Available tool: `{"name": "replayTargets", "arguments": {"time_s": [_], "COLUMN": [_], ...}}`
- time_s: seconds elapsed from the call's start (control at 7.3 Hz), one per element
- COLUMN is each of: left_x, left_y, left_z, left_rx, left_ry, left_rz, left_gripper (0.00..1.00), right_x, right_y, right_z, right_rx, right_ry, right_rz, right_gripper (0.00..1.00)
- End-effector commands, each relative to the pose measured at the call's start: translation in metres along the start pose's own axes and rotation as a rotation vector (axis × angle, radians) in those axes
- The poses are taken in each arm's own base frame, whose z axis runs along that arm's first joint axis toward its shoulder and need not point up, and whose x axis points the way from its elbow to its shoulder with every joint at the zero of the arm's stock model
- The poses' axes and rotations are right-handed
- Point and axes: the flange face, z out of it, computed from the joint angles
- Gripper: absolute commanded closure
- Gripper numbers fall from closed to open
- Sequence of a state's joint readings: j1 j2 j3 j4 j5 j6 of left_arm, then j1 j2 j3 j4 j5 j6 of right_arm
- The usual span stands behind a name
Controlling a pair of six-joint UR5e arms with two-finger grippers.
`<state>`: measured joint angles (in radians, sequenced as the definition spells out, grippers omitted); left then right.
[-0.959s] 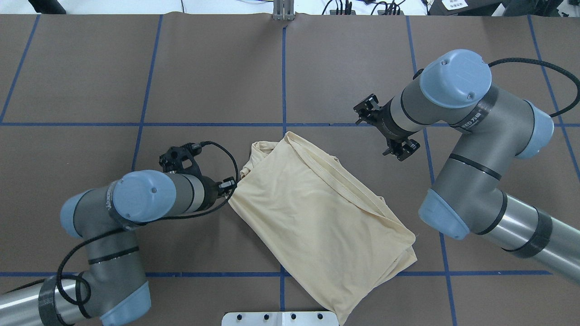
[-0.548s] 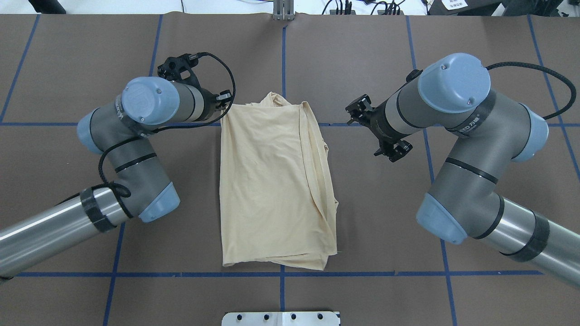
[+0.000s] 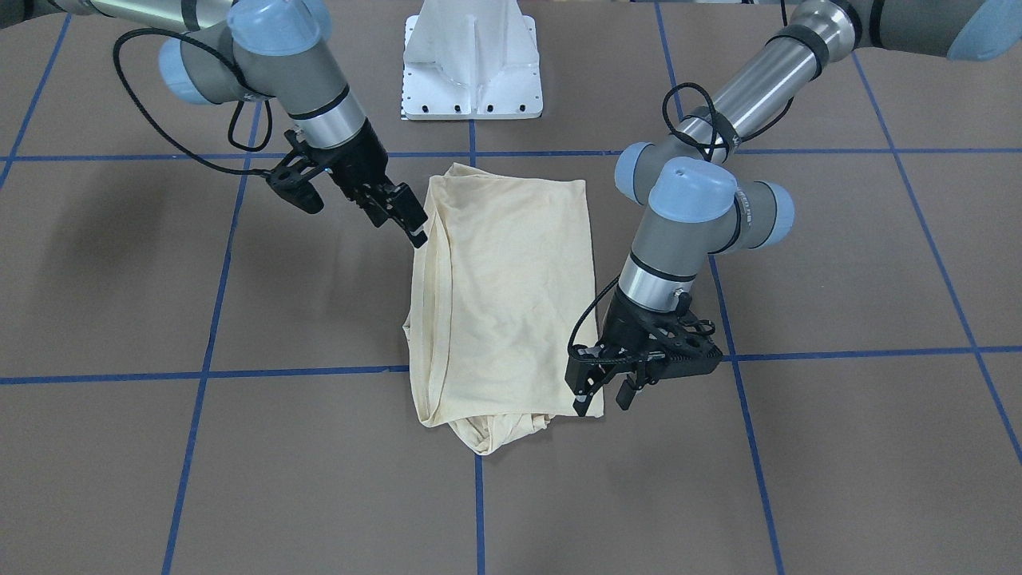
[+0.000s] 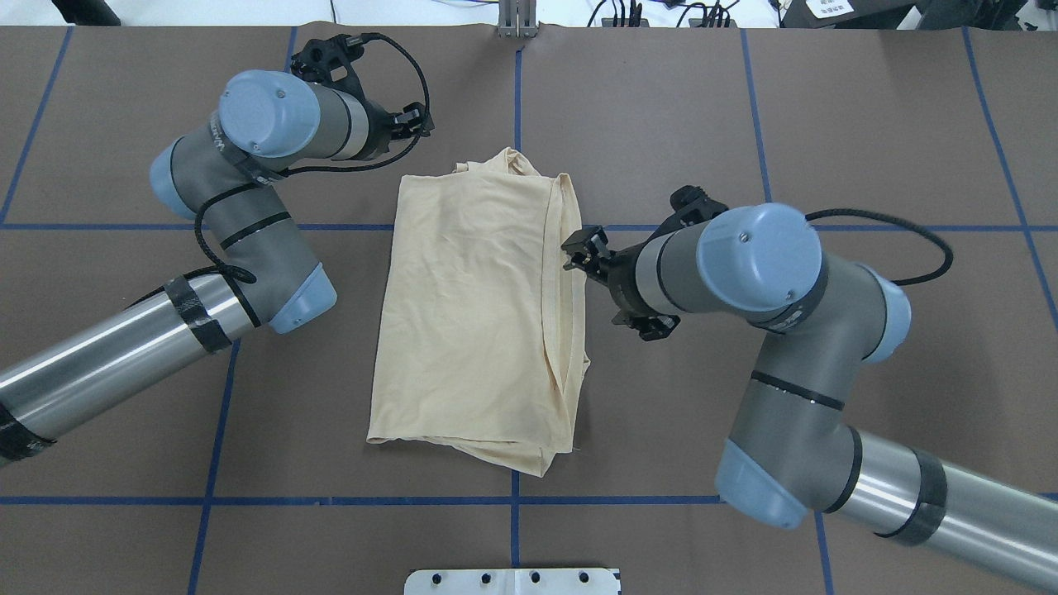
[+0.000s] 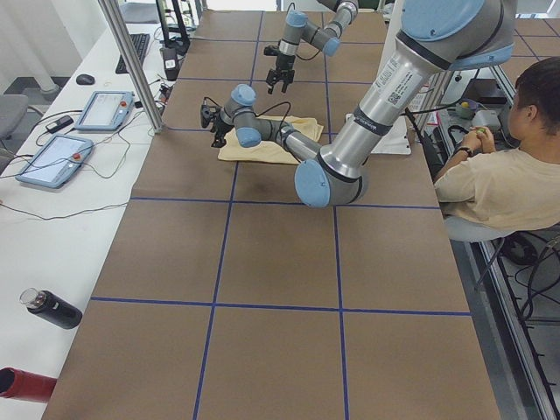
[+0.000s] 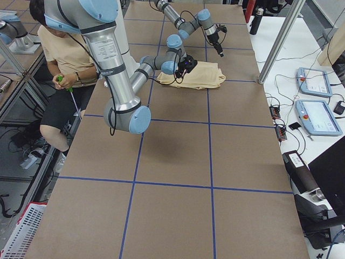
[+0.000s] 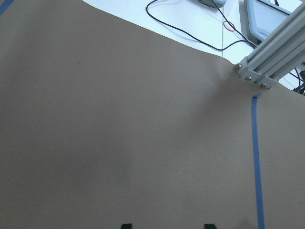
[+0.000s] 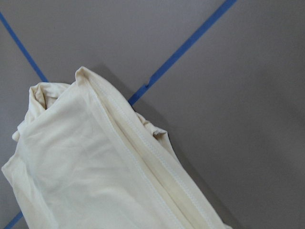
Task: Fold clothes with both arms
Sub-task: 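Lower the right gripper to the shirt's near end and grasp it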
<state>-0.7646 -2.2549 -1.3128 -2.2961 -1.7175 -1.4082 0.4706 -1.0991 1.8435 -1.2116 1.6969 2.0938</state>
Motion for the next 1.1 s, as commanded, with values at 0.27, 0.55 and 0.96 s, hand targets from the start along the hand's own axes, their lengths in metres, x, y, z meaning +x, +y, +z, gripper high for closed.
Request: {"name": "replayTargets", "arguments": {"time_s": [0.27, 0.55, 0.96], "left_x": [-0.027, -0.029, -0.033], "left_y": [-0.002, -0.001, 0.001], "left_z": [-0.059, -0.064, -0.069], "left_rx": [-0.038, -0.037, -0.035], "left_ry": [0.027, 0.033, 0.036], "left_rz": [-0.009, -0.009, -0.010], "left_gripper": [0.28, 0.27, 0.27], "right_x": [0.049, 0.064, 0.065], "right_y": [0.113, 0.144, 0.164], "right_z": [0.034, 0.042, 0.053], "right_rx": [0.067, 0.092, 0.116], "right_ry": [0.040, 0.084, 0.093], "right_rz": [0.373, 0.443, 0.500], "right_gripper": [0.01, 0.02, 0.03]}}
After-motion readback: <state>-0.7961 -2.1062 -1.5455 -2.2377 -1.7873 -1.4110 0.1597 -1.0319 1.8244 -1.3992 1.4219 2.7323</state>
